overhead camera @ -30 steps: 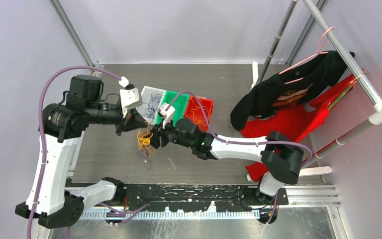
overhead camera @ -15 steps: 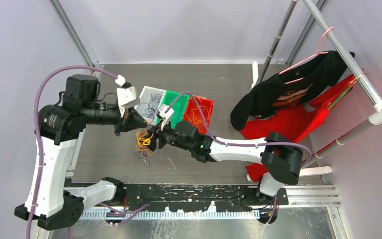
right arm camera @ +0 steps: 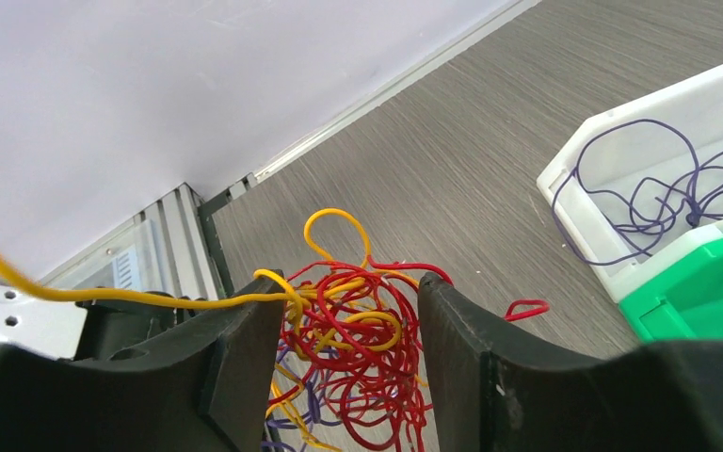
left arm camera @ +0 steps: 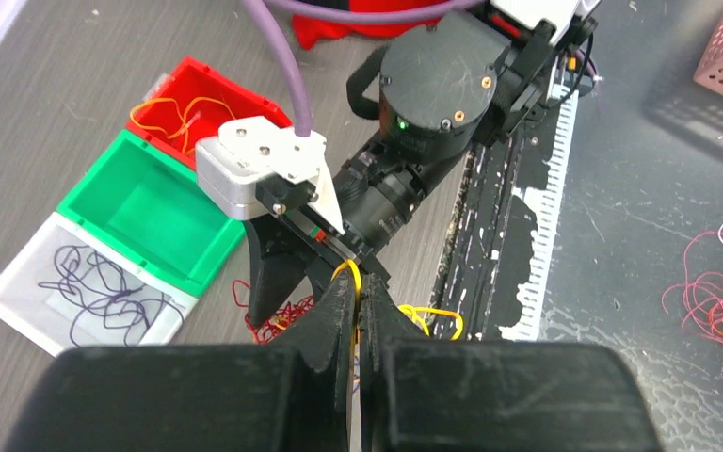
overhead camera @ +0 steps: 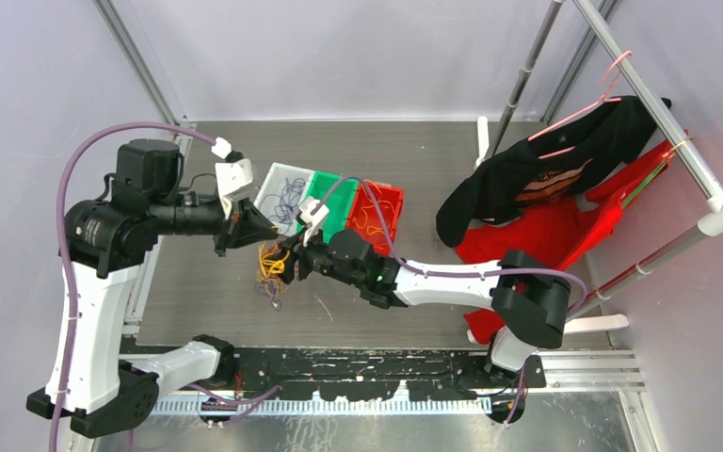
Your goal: Untangle the cables
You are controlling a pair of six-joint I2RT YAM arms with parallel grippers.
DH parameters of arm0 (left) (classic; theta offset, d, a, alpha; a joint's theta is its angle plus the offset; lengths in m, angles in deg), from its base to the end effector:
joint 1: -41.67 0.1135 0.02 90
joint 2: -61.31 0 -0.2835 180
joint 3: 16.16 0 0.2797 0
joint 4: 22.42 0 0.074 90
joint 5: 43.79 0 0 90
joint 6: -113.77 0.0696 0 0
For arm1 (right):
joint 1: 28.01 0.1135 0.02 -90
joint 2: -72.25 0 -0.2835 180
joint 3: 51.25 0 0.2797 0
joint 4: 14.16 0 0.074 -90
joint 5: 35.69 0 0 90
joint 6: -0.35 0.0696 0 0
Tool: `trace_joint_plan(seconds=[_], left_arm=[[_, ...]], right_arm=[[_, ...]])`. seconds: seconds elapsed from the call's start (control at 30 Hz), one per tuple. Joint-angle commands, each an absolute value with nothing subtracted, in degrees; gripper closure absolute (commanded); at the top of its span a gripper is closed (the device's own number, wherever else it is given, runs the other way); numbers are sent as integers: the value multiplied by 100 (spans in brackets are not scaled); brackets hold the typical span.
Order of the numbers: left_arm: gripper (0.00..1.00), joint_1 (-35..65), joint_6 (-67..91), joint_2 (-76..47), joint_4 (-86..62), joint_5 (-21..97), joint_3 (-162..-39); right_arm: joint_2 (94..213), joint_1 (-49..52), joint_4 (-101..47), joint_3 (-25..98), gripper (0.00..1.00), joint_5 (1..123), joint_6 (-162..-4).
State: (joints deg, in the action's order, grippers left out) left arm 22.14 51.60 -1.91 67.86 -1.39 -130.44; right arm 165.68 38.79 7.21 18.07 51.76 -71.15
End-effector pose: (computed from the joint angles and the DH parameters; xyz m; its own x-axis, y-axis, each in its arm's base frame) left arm 0.1353 -0.1025 0.5077 -0.1700 0.3943 -0.9031 0.9544 0.2942 -0.0512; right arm 0.1745 0.3992 0.2754 -0.3037 0.0962 -0.9479 -0.8482 0.4259 0.3149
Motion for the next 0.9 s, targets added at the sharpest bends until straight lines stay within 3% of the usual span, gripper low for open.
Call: trace_joint_plan(seconds=[0.0, 0.57, 0.87], left_arm=[[100, 2202, 4875, -162, 6495, -343, -13602], [100, 2204, 4441, -314, 5291, 850, -14930], [100, 2201, 4128, -322, 2992, 2332, -15160]], right_arm=[[16633, 3923, 1260, 1612, 41, 4822, -7216], [16374, 3925, 2135, -312, 41, 4382, -6795], [16552, 3923, 2290, -522, 39, 4374, -6691]])
